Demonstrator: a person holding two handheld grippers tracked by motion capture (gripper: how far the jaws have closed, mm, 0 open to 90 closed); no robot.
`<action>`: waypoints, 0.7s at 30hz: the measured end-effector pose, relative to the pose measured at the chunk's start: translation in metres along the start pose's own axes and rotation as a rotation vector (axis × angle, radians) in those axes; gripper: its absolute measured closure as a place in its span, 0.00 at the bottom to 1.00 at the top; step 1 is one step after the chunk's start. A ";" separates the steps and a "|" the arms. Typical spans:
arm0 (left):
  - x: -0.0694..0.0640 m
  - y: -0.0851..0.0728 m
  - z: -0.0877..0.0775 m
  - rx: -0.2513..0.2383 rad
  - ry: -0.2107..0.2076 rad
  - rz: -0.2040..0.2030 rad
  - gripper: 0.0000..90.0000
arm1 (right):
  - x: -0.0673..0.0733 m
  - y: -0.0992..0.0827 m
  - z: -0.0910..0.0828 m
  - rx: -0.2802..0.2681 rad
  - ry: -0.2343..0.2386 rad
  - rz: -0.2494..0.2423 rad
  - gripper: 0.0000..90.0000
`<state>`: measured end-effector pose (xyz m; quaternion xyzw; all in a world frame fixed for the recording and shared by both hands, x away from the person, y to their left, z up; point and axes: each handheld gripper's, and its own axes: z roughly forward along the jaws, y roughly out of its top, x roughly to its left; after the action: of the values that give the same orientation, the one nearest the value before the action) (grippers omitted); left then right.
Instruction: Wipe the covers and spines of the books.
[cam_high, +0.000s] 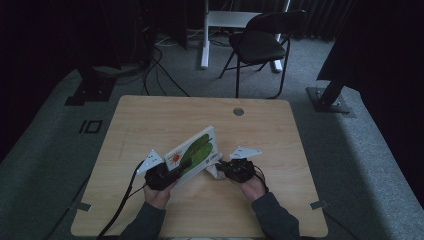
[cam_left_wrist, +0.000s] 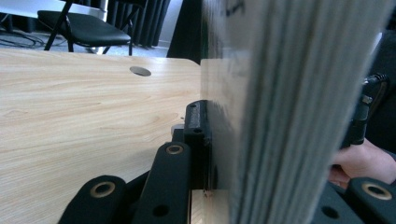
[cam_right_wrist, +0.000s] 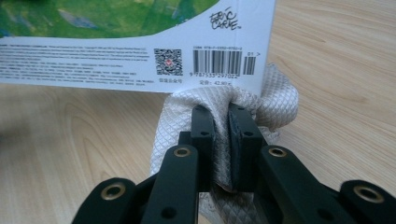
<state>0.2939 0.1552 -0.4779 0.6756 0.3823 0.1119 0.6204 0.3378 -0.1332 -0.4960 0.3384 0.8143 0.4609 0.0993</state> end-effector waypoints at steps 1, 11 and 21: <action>0.000 0.000 0.000 -0.002 0.001 -0.001 0.88 | 0.000 0.000 0.000 -0.002 0.003 -0.003 0.92; 0.001 0.000 -0.001 -0.013 0.004 -0.023 0.88 | 0.004 0.001 0.001 -0.011 0.023 -0.011 0.92; 0.004 -0.001 -0.001 -0.028 0.000 -0.053 0.88 | 0.010 0.002 0.002 -0.011 0.044 -0.023 0.92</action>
<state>0.2956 0.1583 -0.4798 0.6567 0.3983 0.1006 0.6325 0.3318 -0.1247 -0.4941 0.3182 0.8176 0.4715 0.0887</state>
